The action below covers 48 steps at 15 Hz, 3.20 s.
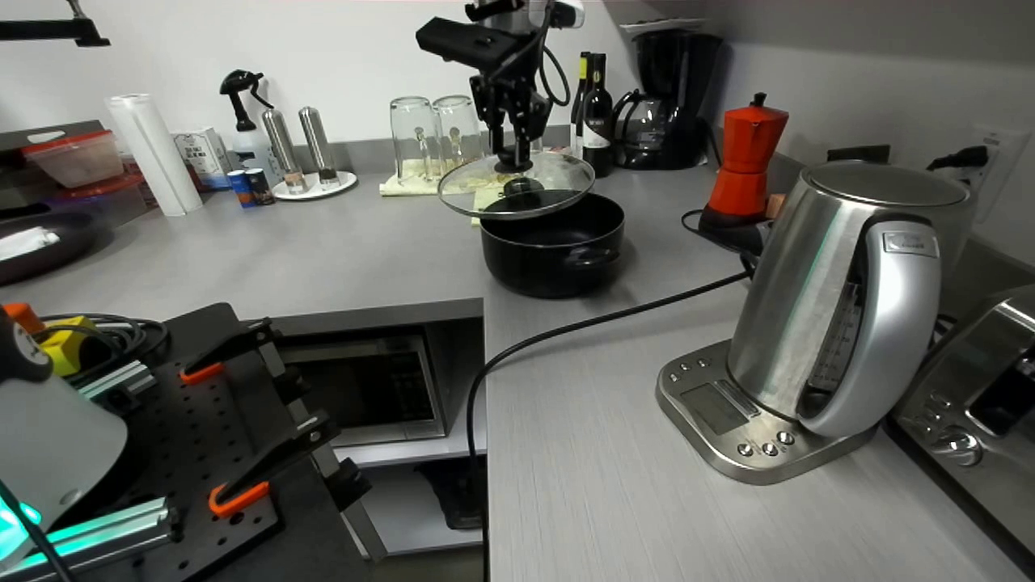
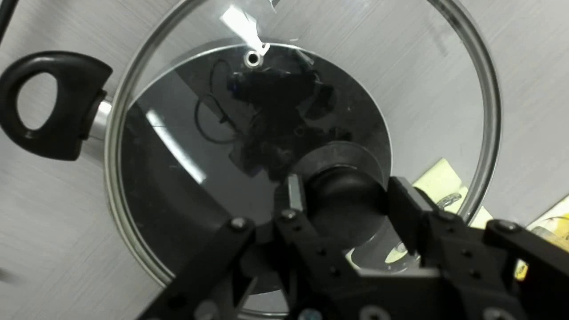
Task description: Put the glass lid on the black pot.
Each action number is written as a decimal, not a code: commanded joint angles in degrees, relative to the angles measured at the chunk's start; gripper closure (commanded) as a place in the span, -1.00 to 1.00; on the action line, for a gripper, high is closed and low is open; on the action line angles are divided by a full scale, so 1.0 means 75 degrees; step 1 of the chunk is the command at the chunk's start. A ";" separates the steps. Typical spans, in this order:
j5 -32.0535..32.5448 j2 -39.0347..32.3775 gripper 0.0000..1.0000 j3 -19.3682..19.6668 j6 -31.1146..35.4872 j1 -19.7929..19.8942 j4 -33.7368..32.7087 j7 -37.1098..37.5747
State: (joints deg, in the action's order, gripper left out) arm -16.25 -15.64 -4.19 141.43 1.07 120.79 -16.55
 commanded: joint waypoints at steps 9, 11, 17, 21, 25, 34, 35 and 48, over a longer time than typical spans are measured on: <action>0.0480 -0.1656 0.51 -0.0068 -0.1216 0.0180 -0.2410 0.0105; 0.0475 -0.1847 0.51 -0.0083 -0.1254 0.0210 -0.2569 0.0088; 0.0366 -0.2156 0.51 -0.0141 -0.1149 0.0378 -0.2691 0.0019; 0.0315 -0.2179 0.51 -0.0170 -0.1040 0.0494 -0.2600 -0.0015; 0.0263 -0.2201 0.51 -0.0214 -0.0992 0.0586 -0.2584 -0.0054; 0.0070 -0.2277 0.51 -0.0289 -0.0816 0.0755 -0.2568 -0.0139; 0.0034 -0.2279 0.51 -0.0300 -0.0788 0.0782 -0.2551 -0.0153; -0.0129 -0.2359 0.51 -0.0553 -0.0040 0.0873 -0.2382 -0.0265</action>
State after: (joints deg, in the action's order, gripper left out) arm -16.49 -33.40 -7.23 139.58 7.07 102.82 -17.20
